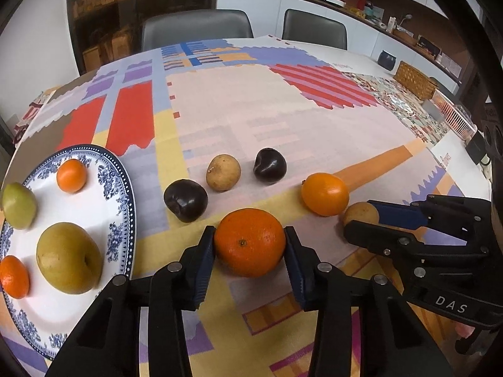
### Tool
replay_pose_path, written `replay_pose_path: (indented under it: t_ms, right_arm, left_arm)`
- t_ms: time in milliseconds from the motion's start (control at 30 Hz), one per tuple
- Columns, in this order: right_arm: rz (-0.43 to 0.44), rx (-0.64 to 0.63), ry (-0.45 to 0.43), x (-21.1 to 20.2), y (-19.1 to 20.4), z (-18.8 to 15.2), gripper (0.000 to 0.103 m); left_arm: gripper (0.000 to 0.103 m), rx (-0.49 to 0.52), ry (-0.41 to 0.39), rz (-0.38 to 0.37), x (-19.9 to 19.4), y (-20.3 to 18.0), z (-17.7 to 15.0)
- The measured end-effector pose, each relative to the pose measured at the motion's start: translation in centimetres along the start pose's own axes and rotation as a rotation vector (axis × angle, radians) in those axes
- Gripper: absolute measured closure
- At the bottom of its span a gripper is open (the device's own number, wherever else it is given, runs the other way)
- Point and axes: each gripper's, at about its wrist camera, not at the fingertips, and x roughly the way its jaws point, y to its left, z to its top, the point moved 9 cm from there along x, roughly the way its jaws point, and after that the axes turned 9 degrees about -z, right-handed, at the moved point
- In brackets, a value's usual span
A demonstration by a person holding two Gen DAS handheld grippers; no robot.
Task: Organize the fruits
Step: 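Grasp the large mandarin with the left tool while the right tool grasps the brown kiwi, then carry the mandarin and kiwi over the plate, lower them and open both tools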
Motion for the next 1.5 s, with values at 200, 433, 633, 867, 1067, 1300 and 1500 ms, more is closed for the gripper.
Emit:
replay_pose_path:
  t_ms: [200, 433, 633, 867, 1067, 1300, 1500]
  right_arm:
    - [0.01, 0.004, -0.016, -0.9, 0.2, 0.3, 0.073]
    - [0.027, -0.002, -0.052, -2.6, 1.0, 0.8, 0.073]
    - [0.048, -0.018, -0.093, -4.6, 2.2, 1.4, 0.073]
    - [0.066, -0.043, -0.141, -6.8, 3.5, 2.0, 0.073]
    - [0.094, -0.069, -0.172, -8.4, 5.4, 2.6, 0.073]
    - [0.129, -0.105, -0.211, -10.2, 7.9, 3.2, 0.073]
    - [0.147, -0.135, -0.245, -11.1, 10.1, 4.4, 0.073]
  left_arm:
    - [0.062, -0.001, -0.019, 0.021, -1.5, -0.1, 0.0]
    - [0.062, -0.02, -0.06, 0.038, -3.9, -0.3, 0.0]
    - [0.062, -0.037, -0.104, 0.054, -6.5, -0.3, 0.0]
    - [0.062, -0.06, -0.146, 0.083, -9.3, 0.0, -0.5]
    - [0.062, -0.063, -0.191, 0.119, -11.9, 0.5, -0.8]
    - [0.062, -0.086, -0.251, 0.156, -15.1, 1.5, -1.0]
    - [0.062, -0.106, -0.279, 0.194, -17.0, 3.2, -1.4]
